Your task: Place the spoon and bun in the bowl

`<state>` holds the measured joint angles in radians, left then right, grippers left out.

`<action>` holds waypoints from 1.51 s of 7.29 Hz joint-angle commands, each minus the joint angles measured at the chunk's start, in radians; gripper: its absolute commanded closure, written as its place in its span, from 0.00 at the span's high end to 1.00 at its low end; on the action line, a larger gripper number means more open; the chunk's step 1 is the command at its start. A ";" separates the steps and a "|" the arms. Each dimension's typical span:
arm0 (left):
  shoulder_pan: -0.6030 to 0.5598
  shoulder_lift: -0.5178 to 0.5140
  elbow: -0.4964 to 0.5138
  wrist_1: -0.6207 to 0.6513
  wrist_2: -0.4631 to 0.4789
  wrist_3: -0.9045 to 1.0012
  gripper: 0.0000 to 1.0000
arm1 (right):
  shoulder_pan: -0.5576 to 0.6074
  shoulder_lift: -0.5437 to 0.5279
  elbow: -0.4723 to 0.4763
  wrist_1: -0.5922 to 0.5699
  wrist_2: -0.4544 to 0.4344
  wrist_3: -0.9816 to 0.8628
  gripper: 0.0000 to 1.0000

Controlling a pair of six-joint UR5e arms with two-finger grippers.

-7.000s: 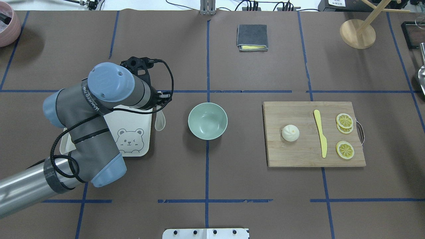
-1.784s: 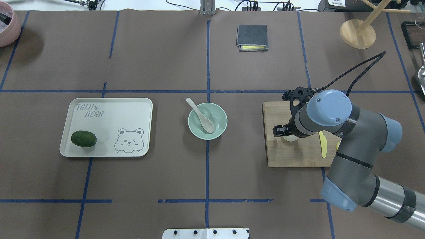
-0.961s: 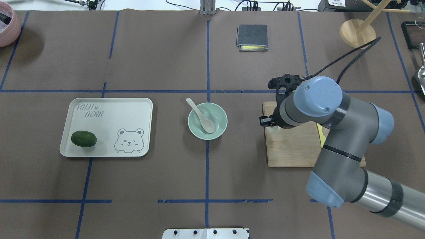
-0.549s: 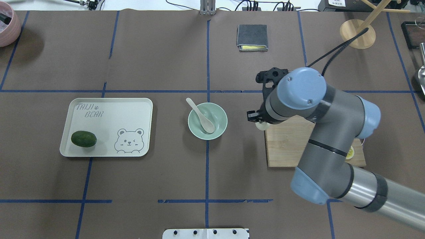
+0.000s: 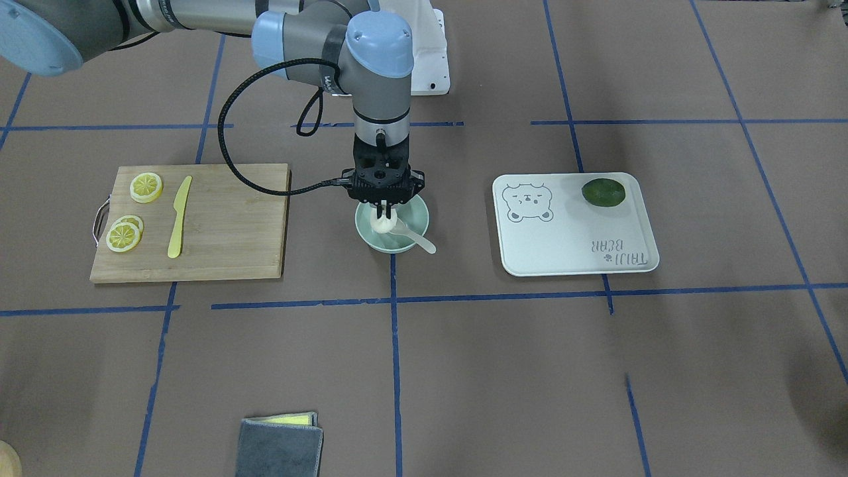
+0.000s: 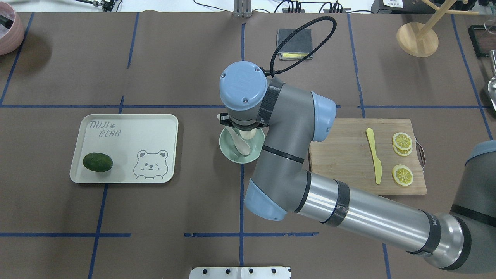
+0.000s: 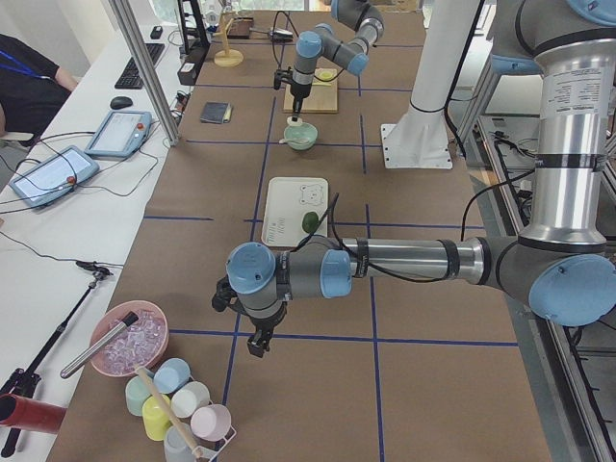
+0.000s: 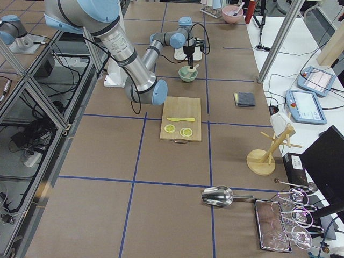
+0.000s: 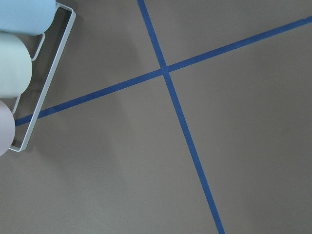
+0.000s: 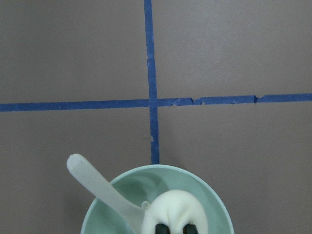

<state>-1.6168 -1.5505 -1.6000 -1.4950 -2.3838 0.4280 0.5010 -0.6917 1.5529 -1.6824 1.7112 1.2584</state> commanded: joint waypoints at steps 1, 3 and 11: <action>0.000 0.000 0.002 -0.001 0.000 0.000 1.00 | -0.009 0.001 -0.005 0.000 -0.016 0.004 1.00; 0.002 0.000 0.002 -0.002 0.000 0.000 1.00 | -0.003 -0.006 0.025 0.000 -0.013 -0.022 1.00; 0.002 -0.002 -0.043 -0.001 0.009 -0.009 1.00 | 0.779 -0.536 0.122 0.000 0.562 -1.252 1.00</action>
<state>-1.6153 -1.5535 -1.6399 -1.4959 -2.3730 0.4221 1.1448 -1.1262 1.6948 -1.6808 2.1960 0.2461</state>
